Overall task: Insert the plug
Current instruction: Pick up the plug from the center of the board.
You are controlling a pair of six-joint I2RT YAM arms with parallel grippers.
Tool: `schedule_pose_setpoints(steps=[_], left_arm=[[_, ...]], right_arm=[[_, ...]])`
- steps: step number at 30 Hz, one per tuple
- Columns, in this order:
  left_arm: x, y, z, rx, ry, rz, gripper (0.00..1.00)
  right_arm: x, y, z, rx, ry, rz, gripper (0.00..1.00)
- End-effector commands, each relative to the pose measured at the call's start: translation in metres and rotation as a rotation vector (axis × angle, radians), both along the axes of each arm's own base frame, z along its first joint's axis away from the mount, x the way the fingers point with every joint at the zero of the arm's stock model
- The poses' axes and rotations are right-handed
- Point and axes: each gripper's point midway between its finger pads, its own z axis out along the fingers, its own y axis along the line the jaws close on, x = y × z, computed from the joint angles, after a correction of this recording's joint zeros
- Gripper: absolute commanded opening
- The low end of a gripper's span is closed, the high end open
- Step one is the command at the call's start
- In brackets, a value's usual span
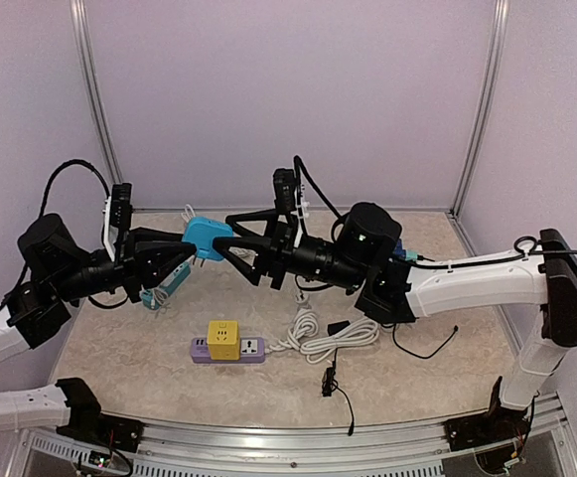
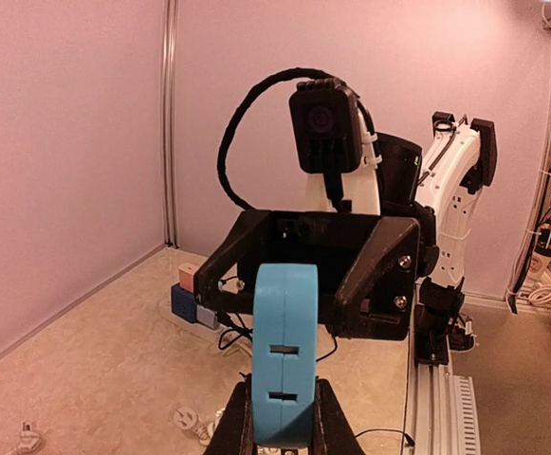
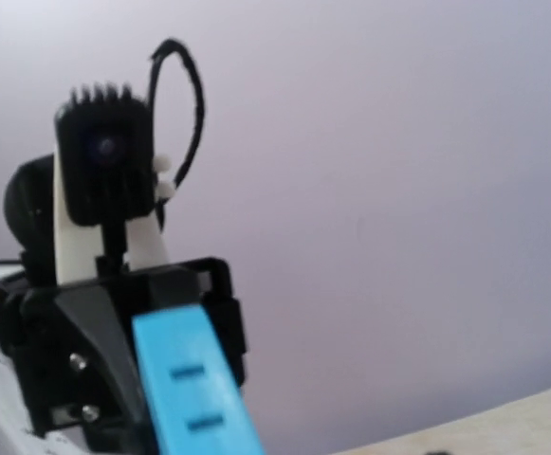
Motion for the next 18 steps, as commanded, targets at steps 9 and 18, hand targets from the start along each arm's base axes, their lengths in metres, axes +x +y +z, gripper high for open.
schedule_pose_setpoints(steps=[9, 18], left_arm=[[-0.005, 0.008, 0.017, -0.075, -0.037, 0.0, 0.0], [-0.002, 0.008, 0.013, -0.092, 0.006, 0.005, 0.0]], right_arm=[[-0.01, 0.002, 0.007, 0.0, 0.024, 0.152, 0.2], [-0.016, 0.01, 0.012, -0.032, -0.002, 0.207, 0.28]])
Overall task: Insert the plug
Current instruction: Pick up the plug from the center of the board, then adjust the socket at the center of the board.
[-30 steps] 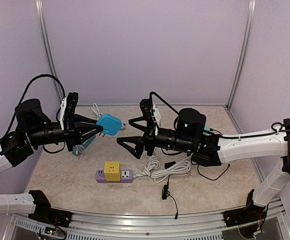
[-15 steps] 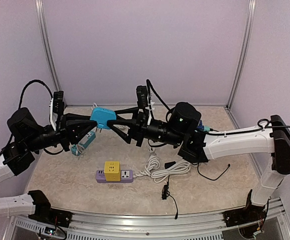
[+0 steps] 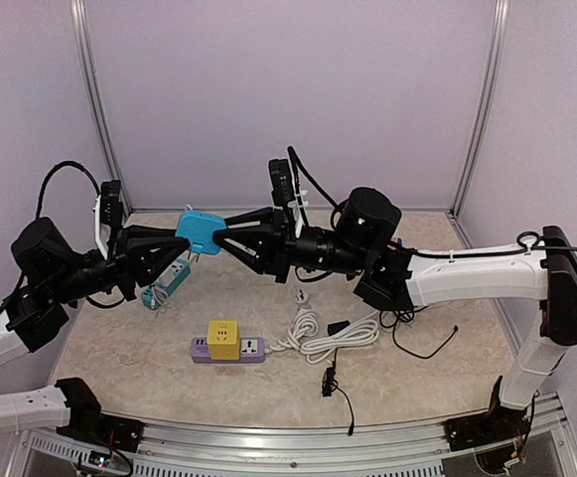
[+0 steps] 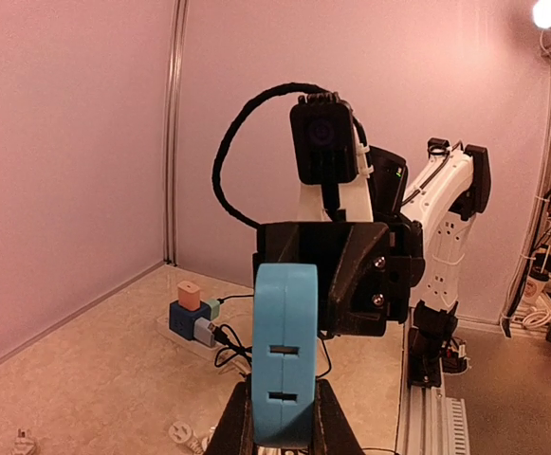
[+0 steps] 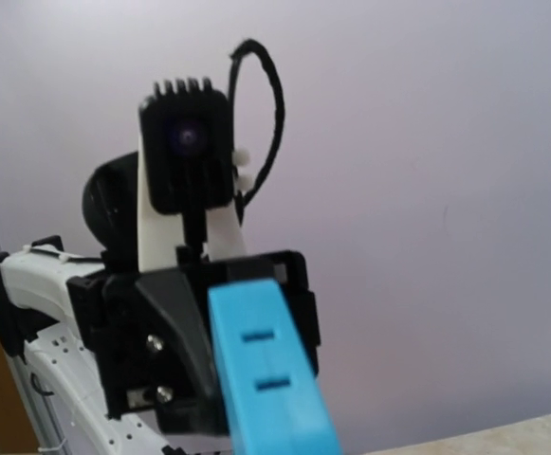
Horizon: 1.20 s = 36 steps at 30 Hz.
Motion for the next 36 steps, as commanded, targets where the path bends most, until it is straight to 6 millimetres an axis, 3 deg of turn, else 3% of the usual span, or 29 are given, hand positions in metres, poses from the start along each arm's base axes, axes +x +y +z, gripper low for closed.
schedule_pose_setpoints(steps=[1, 4, 8, 9, 10, 13, 14, 16, 17, 18, 20, 24, 28, 32, 36], left_arm=[[0.0, 0.0, -0.001, -0.016, 0.007, -0.006, 0.0], [0.0, -0.001, -0.001, -0.016, 0.001, -0.012, 0.0], [-0.002, -0.001, 0.002, -0.019, -0.013, -0.018, 0.0], [-0.002, -0.001, 0.002, -0.019, -0.009, -0.02, 0.0], [-0.001, -0.001, 0.001, -0.018, -0.004, -0.018, 0.0], [0.003, -0.001, -0.004, -0.015, 0.013, 0.001, 0.0], [0.007, 0.0, -0.009, -0.004, 0.016, 0.021, 0.06], [0.013, 0.002, -0.022, 0.049, 0.017, 0.061, 0.53], [0.015, 0.004, -0.035, 0.098, 0.025, 0.077, 0.72], [0.015, 0.006, -0.046, 0.15, 0.019, 0.083, 0.82], [0.009, 0.008, -0.069, 0.259, -0.003, 0.051, 0.92], [-0.018, 0.005, -0.108, 0.378, -0.001, -0.104, 0.93], [-0.03, 0.003, -0.137, 0.453, -0.019, -0.193, 0.83], [-0.021, 0.002, -0.159, 0.492, 0.003, -0.172, 0.72], [-0.012, -0.004, -0.171, 0.449, 0.054, -0.165, 0.66]], right_arm=[[-0.002, 0.006, 0.002, -0.014, -0.023, 0.032, 0.28], [-0.003, 0.01, 0.001, -0.027, -0.029, 0.047, 0.19], [-0.003, 0.014, -0.005, -0.063, -0.022, 0.065, 0.16], [-0.004, 0.015, -0.007, -0.07, -0.021, 0.074, 0.13], [-0.005, 0.016, -0.008, -0.079, -0.02, 0.08, 0.0], [-0.007, 0.015, -0.009, -0.104, -0.031, 0.083, 0.0], [-0.006, 0.015, -0.012, -0.121, -0.041, 0.071, 0.0], [-0.001, 0.01, -0.02, -0.173, -0.067, 0.02, 0.0], [0.003, 0.006, -0.025, -0.207, -0.081, -0.021, 0.0], [0.008, 0.003, -0.033, -0.25, -0.104, -0.066, 0.0], [0.014, -0.001, -0.059, -0.376, -0.154, -0.134, 0.0], [-0.002, 0.001, -0.086, -0.47, -0.323, -0.113, 0.0], [-0.016, 0.005, -0.098, -0.438, -0.39, -0.031, 0.0], [-0.019, 0.011, -0.113, -0.424, -0.41, -0.001, 0.0], [-0.02, 0.014, -0.134, -0.41, -0.419, 0.029, 0.0]])
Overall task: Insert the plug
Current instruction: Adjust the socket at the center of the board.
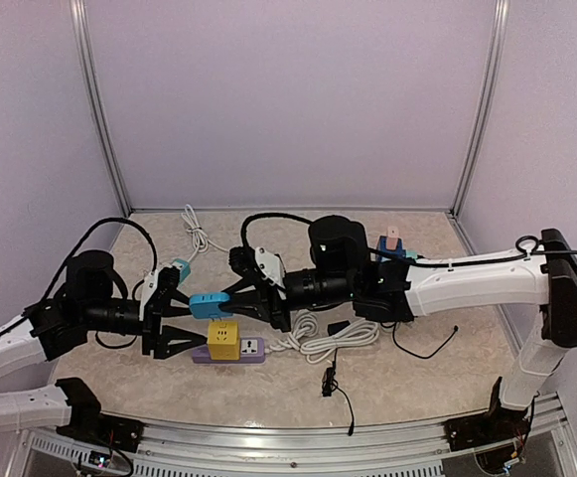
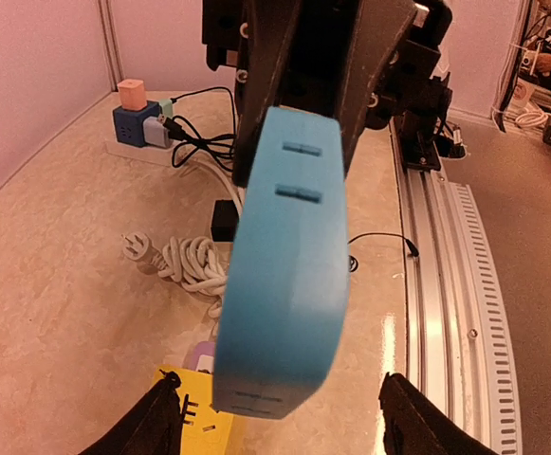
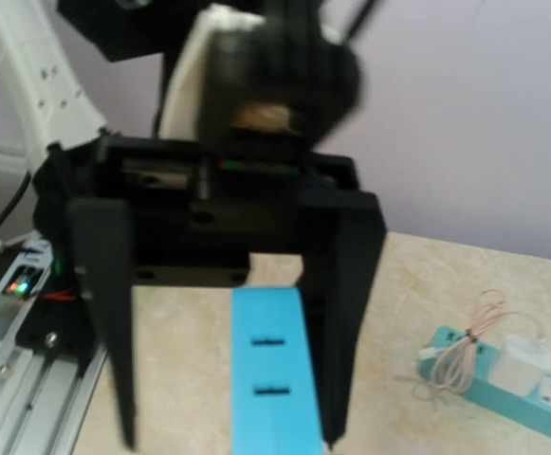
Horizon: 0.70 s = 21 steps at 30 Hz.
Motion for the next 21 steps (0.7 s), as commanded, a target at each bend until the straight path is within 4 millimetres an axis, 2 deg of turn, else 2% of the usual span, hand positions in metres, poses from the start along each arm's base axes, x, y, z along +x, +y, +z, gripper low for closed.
schedule_pose_setpoints(steps=[1, 3, 6, 9, 13, 15, 17, 19, 21], left_arm=[[0.006, -0.004, -0.015, -0.029, 0.024, -0.009, 0.64], [0.007, -0.005, -0.025, -0.011, 0.034, -0.016, 0.59], [0.016, 0.0, -0.042, 0.033, 0.07, 0.042, 0.59], [0.031, 0.007, -0.057, 0.07, 0.086, 0.135, 0.76], [0.044, 0.003, -0.057, 0.088, 0.052, 0.15, 0.95], [0.044, -0.002, -0.055, 0.146, 0.015, 0.111, 0.98], [0.042, -0.004, -0.06, 0.289, -0.09, 0.049, 0.99], [0.031, 0.006, -0.082, 0.486, -0.158, -0.068, 0.99], [0.023, 0.016, -0.093, 0.594, -0.193, -0.192, 0.99]], right_arm=[[-0.004, 0.004, -0.028, 0.004, -0.019, 0.06, 0.0], [0.0, 0.005, -0.034, -0.002, 0.014, 0.065, 0.0], [0.012, 0.001, -0.038, -0.003, 0.044, 0.04, 0.0], [0.026, -0.011, -0.03, 0.017, 0.057, -0.009, 0.0], [0.044, -0.027, -0.027, 0.003, 0.075, -0.085, 0.0], [0.048, -0.034, -0.026, -0.011, 0.071, -0.127, 0.0], [0.052, -0.045, -0.027, -0.025, 0.065, -0.177, 0.0], [0.055, -0.055, -0.025, -0.021, 0.054, -0.221, 0.0], [0.055, -0.066, -0.026, -0.019, 0.044, -0.255, 0.0]])
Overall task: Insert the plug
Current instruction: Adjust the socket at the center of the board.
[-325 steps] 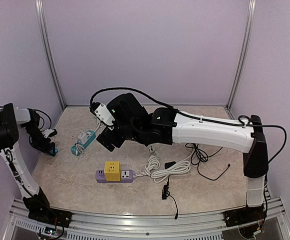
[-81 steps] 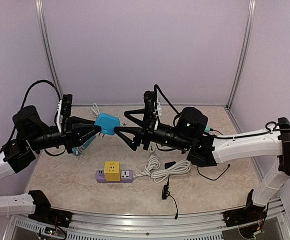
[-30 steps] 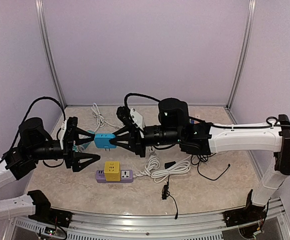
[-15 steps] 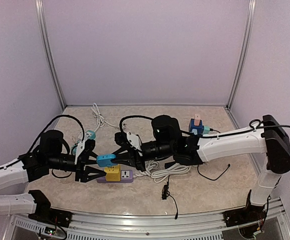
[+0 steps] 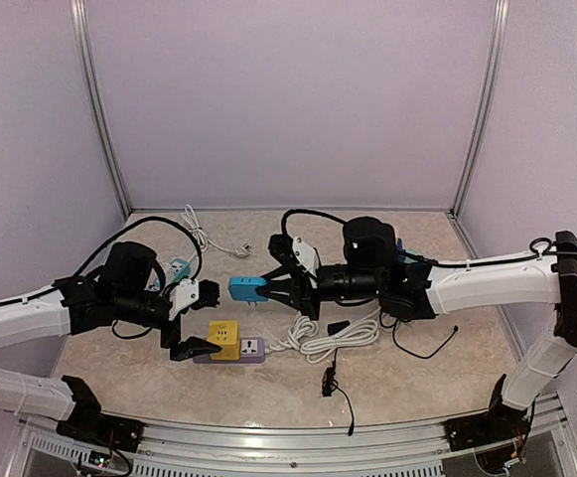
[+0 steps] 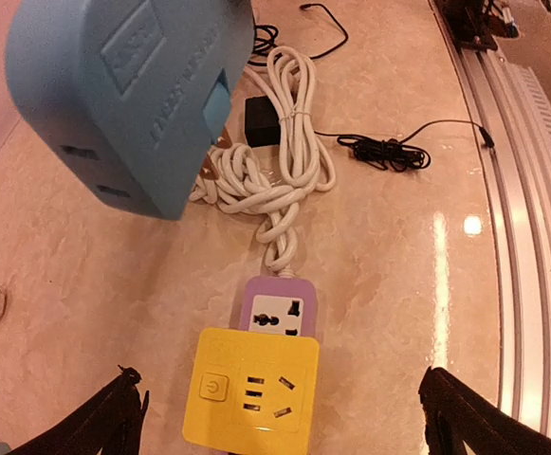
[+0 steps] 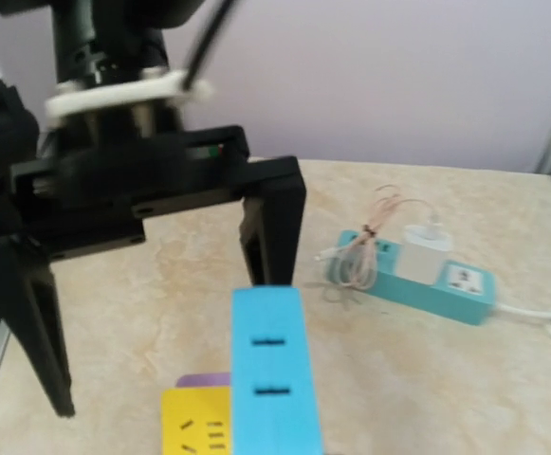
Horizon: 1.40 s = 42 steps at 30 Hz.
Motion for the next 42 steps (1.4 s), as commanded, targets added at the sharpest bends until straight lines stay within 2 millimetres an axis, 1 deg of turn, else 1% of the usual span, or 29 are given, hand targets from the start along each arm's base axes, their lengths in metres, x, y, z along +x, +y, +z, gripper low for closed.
schedule_pose_setpoints(steps=[1, 3, 6, 8, 10, 13, 15, 16, 18, 19, 21, 23, 25, 29, 33, 35, 37, 38, 39, 41, 42], left_arm=[[-0.015, 0.027, -0.031, 0.325, -0.093, -0.239, 0.99], [-0.006, 0.026, -0.039, 0.357, -0.063, -0.229, 0.99], [0.014, 0.017, -0.041, 0.354, -0.058, -0.161, 0.99], [0.017, 0.013, -0.044, 0.36, -0.046, -0.167, 0.99], [0.019, 0.013, -0.055, 0.389, -0.012, -0.157, 0.99], [0.024, 0.009, -0.061, 0.407, 0.001, -0.151, 0.98], [0.025, 0.006, -0.064, 0.418, -0.003, -0.159, 0.92], [0.023, 0.004, -0.066, 0.421, 0.0, -0.165, 0.87], [0.018, 0.001, -0.07, 0.423, 0.017, -0.178, 0.76], [0.016, -0.002, -0.071, 0.421, 0.024, -0.182, 0.69], [0.013, -0.009, -0.069, 0.406, 0.03, -0.187, 0.57], [0.009, -0.018, -0.066, 0.389, 0.033, -0.202, 0.49], [0.004, -0.03, -0.062, 0.358, 0.04, -0.207, 0.45], [0.002, -0.054, -0.058, 0.262, 0.092, -0.161, 0.43], [0.0, -0.071, -0.057, 0.183, 0.14, -0.148, 0.44], [0.003, -0.076, -0.057, 0.166, 0.111, -0.15, 0.46], [0.011, -0.077, -0.057, 0.166, 0.074, -0.135, 0.6], [0.013, -0.077, -0.055, 0.165, 0.052, -0.14, 0.75], [0.015, -0.076, -0.053, 0.162, 0.034, -0.147, 0.88], [0.017, -0.075, -0.041, 0.139, -0.007, -0.151, 0.97], [0.02, -0.074, -0.032, 0.126, -0.029, -0.139, 0.98]], right_arm=[[0.005, -0.025, 0.005, 0.003, -0.02, -0.103, 0.0], [0.004, -0.032, 0.006, 0.012, -0.03, -0.119, 0.0], [0.002, -0.04, 0.003, 0.005, -0.035, -0.128, 0.0], [0.001, -0.046, 0.004, 0.0, -0.043, -0.137, 0.0], [0.001, -0.053, 0.003, -0.004, -0.049, -0.151, 0.0], [-0.001, -0.065, 0.005, 0.002, -0.061, -0.173, 0.0], [-0.002, -0.072, 0.005, 0.011, -0.067, -0.189, 0.0], [-0.002, -0.075, 0.004, 0.015, -0.069, -0.195, 0.0], [-0.001, -0.079, 0.003, 0.017, -0.072, -0.204, 0.0], [-0.001, -0.08, 0.002, 0.015, -0.071, -0.205, 0.0], [-0.001, -0.082, 0.002, 0.012, -0.072, -0.21, 0.0], [-0.001, -0.084, 0.002, 0.011, -0.074, -0.211, 0.0], [-0.001, -0.087, 0.002, 0.013, -0.078, -0.218, 0.0], [0.0, -0.094, 0.007, 0.026, -0.089, -0.242, 0.0], [-0.002, -0.101, 0.007, 0.024, -0.087, -0.254, 0.0], [-0.003, -0.103, 0.007, 0.02, -0.082, -0.257, 0.0], [-0.004, -0.104, 0.006, 0.02, -0.074, -0.255, 0.0], [-0.006, -0.104, 0.005, 0.019, -0.068, -0.249, 0.0], [-0.007, -0.103, 0.003, 0.016, -0.064, -0.239, 0.0], [-0.011, -0.099, -0.001, 0.012, -0.052, -0.209, 0.0], [-0.012, -0.096, -0.003, 0.012, -0.048, -0.195, 0.0]])
